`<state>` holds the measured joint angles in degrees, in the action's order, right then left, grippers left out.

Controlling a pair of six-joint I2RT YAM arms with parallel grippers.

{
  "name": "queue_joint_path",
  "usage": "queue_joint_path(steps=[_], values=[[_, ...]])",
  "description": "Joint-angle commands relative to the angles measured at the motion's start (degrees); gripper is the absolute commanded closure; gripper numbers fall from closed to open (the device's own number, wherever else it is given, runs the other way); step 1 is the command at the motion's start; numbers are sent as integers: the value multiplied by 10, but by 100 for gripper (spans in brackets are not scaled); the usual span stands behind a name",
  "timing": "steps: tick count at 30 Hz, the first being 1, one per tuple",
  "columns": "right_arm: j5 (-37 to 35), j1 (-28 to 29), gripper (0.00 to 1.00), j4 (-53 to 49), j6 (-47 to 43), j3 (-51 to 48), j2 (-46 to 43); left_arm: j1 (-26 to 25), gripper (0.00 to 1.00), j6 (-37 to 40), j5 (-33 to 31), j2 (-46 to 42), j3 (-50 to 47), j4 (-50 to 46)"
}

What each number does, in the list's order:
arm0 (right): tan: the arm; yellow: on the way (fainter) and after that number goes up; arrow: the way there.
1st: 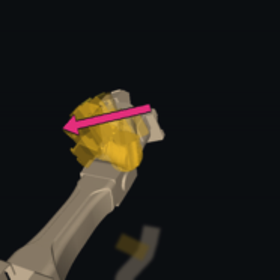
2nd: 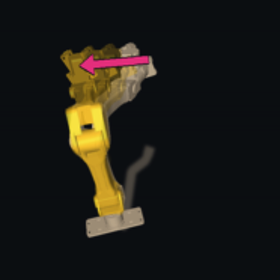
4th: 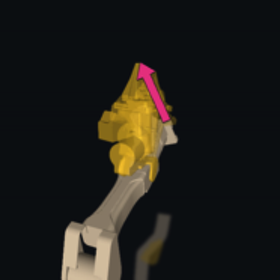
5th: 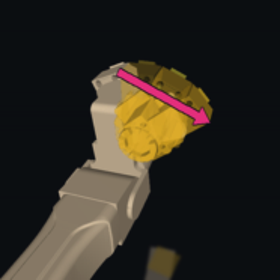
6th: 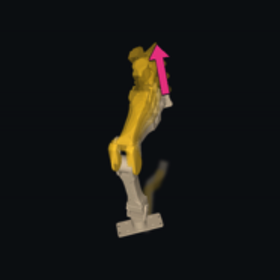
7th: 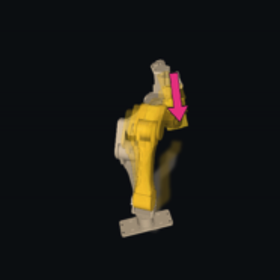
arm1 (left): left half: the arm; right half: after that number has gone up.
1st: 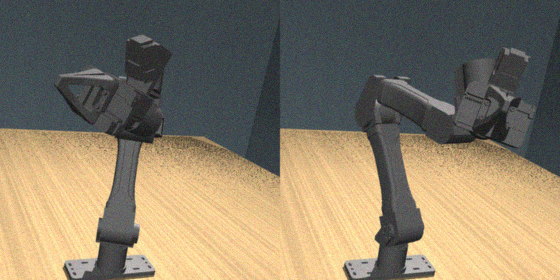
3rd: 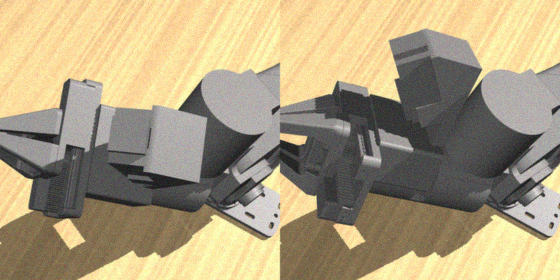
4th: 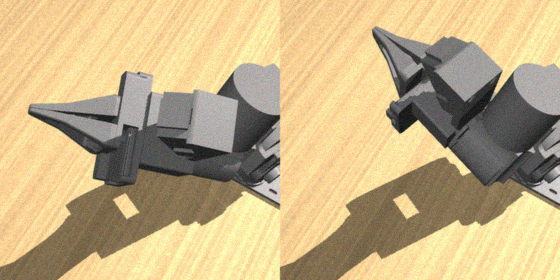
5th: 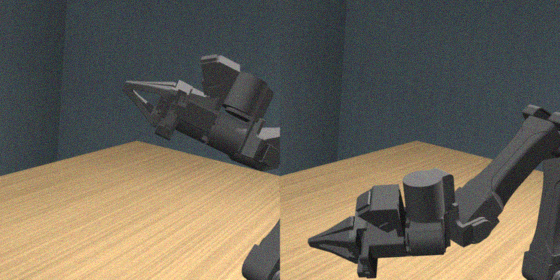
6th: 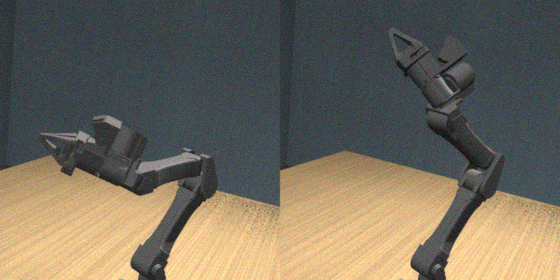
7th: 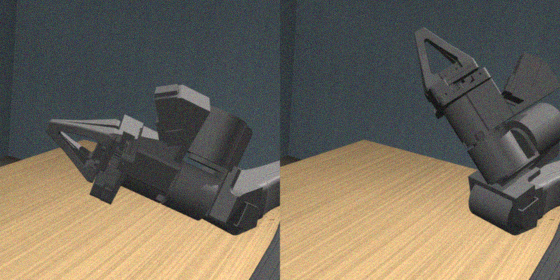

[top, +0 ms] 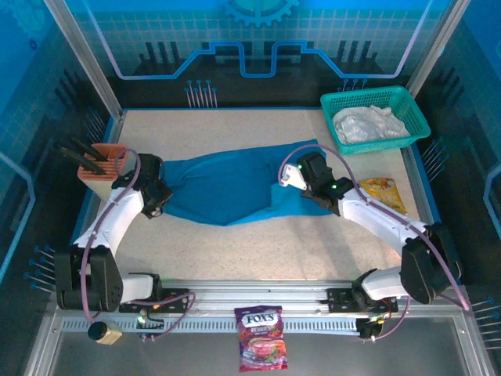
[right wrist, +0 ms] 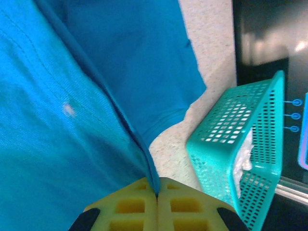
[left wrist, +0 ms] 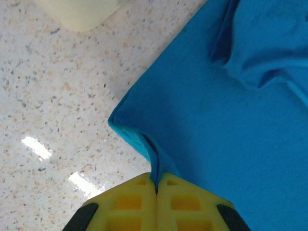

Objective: Fold and stack the t-shirts

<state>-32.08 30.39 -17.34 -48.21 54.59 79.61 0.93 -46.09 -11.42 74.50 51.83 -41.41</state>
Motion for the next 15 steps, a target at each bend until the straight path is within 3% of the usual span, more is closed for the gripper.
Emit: queue_joint_path(steps=[1, 15], values=[[24, -30, 100, 69, -36, 36, 27, 4, 100, 13, -27, 28, 37, -16], [51, -87, 100, 150, -43, 99, 157, 8, 100, 13, -99, 219, 147, -11]])
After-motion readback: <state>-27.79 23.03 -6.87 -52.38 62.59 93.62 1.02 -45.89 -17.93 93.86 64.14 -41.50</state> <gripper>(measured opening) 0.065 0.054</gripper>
